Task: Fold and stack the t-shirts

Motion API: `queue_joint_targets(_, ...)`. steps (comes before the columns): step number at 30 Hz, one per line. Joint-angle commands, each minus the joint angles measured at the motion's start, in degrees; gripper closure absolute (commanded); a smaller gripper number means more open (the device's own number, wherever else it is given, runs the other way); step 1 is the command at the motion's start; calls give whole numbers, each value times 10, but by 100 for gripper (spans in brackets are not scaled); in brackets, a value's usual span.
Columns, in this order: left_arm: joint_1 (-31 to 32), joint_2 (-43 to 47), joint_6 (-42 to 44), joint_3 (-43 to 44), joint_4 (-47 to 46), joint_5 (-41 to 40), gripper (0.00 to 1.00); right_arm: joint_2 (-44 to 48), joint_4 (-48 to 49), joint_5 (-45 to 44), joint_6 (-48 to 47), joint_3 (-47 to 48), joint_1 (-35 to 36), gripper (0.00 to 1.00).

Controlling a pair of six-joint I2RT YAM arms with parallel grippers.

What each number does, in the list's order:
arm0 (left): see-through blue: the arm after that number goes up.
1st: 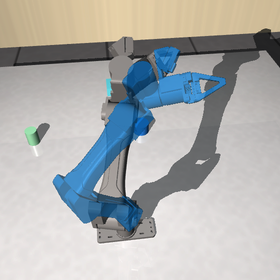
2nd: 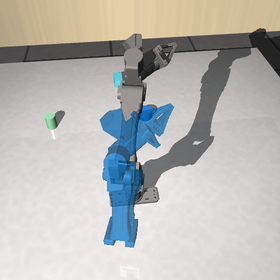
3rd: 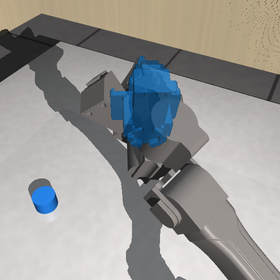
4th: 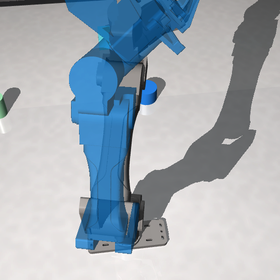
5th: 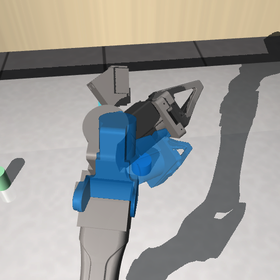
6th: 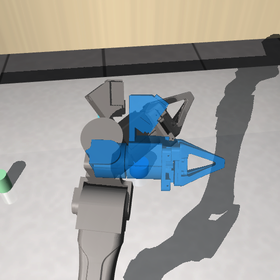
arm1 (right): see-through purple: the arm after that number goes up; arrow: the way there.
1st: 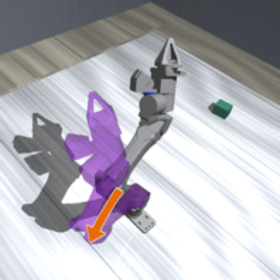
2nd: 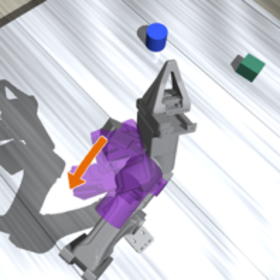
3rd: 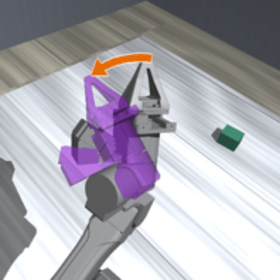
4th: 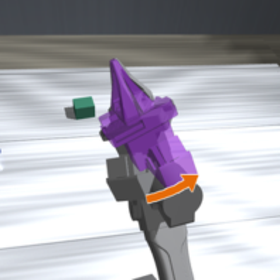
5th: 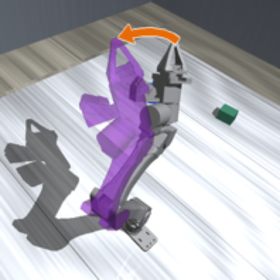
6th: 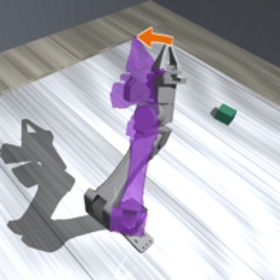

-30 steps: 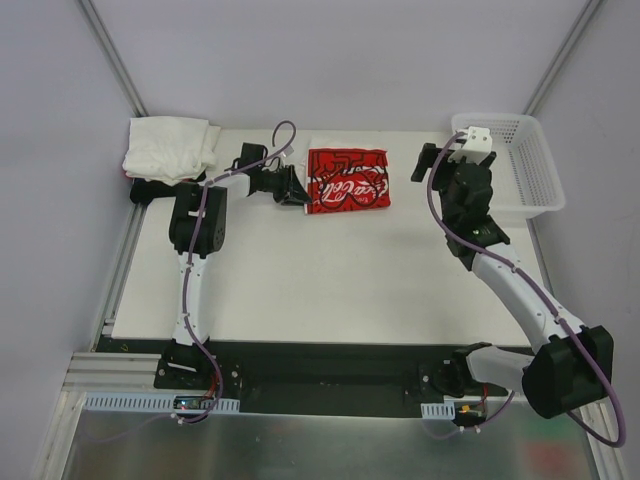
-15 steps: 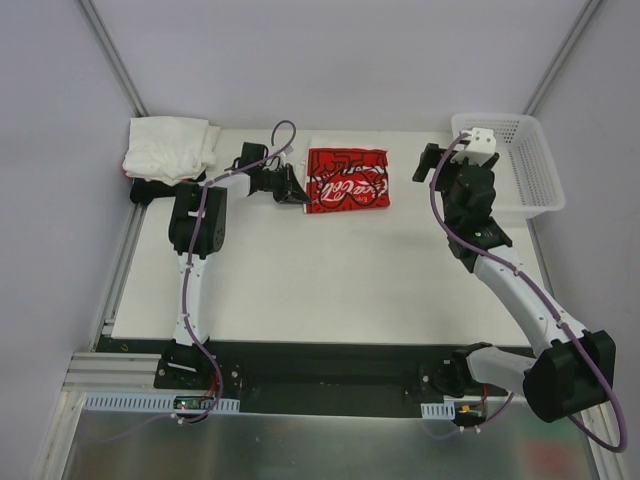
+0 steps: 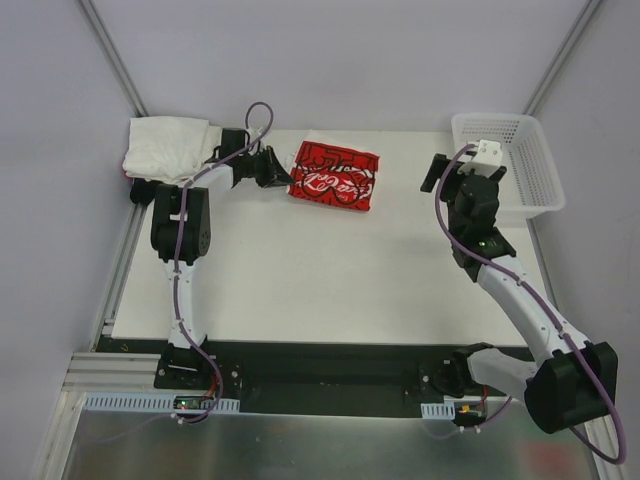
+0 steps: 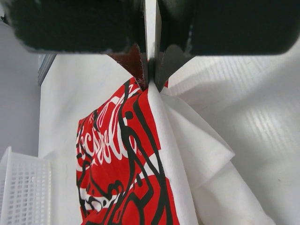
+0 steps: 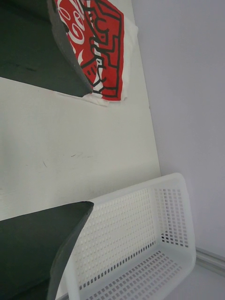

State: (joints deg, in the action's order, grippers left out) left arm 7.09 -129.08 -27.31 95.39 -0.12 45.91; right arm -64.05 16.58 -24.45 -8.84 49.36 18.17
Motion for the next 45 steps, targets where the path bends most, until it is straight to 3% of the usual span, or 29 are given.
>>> queue_joint_targets(1,-11,51,-25,12,-15,-21,100,35,14,-22,12,-10,-13,4)
queue_joint_targets(11,-27,41,-42,37,-21,-32,100,67,-11,-23,18,-15,-37,4)
queue_joint_targets(14,-38,38,-46,40,-22,-33,100,41,-35,7,35,4,-47,4)
queue_joint_targets(23,-88,65,-36,14,-22,-14,100,-166,-139,107,108,153,-63,4)
queue_joint_targets(37,-94,65,-22,-38,-34,49,100,-222,-128,160,144,216,-65,4)
queue_joint_targets(41,-94,73,-13,-46,-28,55,54,-239,-131,180,145,226,-67,4)
queue_joint_targets(44,-95,78,-2,-41,-14,48,28,-244,-131,189,147,223,-68,4)
queue_joint_targets(45,-95,79,-2,-39,-11,44,24,-243,-130,188,147,220,-70,4)
